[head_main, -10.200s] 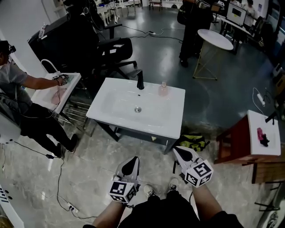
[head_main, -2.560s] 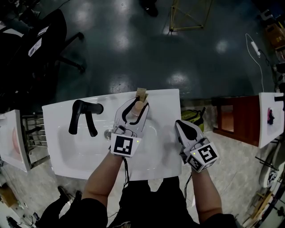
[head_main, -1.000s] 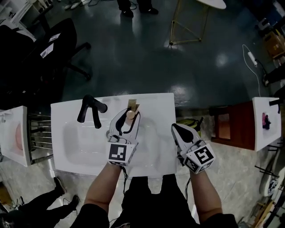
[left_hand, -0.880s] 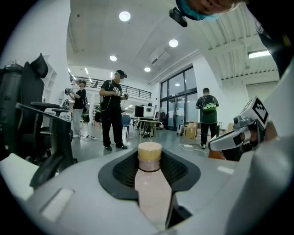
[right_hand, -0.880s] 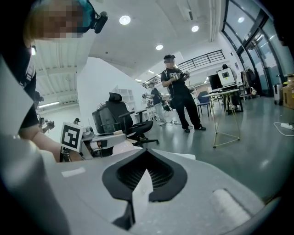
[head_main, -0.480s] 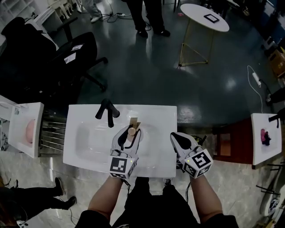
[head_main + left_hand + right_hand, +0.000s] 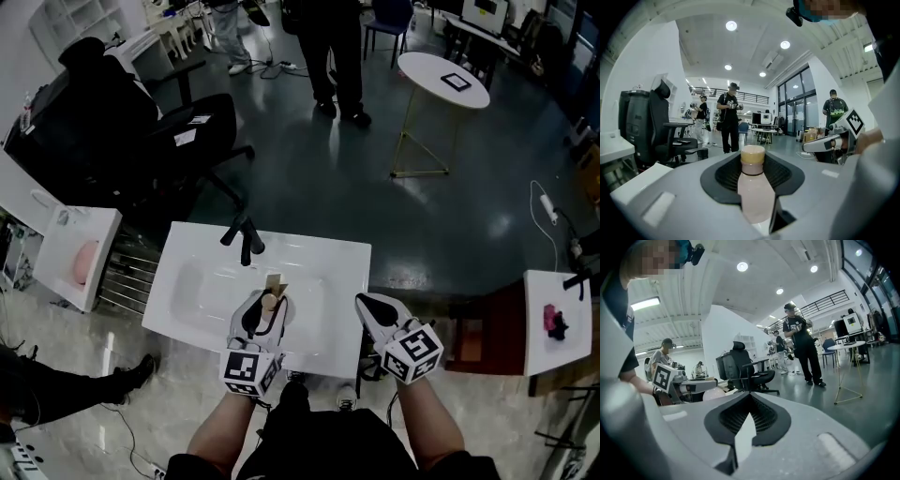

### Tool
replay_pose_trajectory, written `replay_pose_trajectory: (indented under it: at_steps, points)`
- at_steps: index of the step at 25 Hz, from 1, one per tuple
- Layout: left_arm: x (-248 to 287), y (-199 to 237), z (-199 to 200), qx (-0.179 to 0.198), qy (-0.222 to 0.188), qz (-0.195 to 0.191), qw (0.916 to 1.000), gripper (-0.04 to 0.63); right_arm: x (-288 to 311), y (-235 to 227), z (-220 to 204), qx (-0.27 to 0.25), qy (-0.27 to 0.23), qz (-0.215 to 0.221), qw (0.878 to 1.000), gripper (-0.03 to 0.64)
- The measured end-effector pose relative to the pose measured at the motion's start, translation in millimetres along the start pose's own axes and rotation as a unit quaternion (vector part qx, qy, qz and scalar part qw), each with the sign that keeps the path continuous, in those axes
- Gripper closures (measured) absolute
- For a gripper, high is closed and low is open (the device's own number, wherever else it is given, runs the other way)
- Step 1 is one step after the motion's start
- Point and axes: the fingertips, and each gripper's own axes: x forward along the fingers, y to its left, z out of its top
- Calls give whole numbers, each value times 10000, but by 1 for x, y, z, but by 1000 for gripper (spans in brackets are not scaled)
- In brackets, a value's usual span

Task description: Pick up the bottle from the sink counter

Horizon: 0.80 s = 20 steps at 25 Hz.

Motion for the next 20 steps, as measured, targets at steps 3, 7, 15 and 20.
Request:
replay_pose_trajectory:
  at_steps: [3, 7, 15, 20]
  points:
    - [-17, -9, 2, 67, -95, 171, 9998, 456, -11, 7, 4, -64, -35, 172, 9998, 617]
    - [-34, -27, 2, 76, -127, 355, 9993, 456, -25, 14, 6, -164, -48, 414, 9990, 617]
    - [-76, -62, -1, -38, -127, 827, 9965, 456, -48, 29, -6, -283, 77, 962, 9949, 617]
    - [-105, -71, -4, -30, -156, 1073, 9941, 456, -57, 39, -9, -260, 112, 1149, 9930, 617]
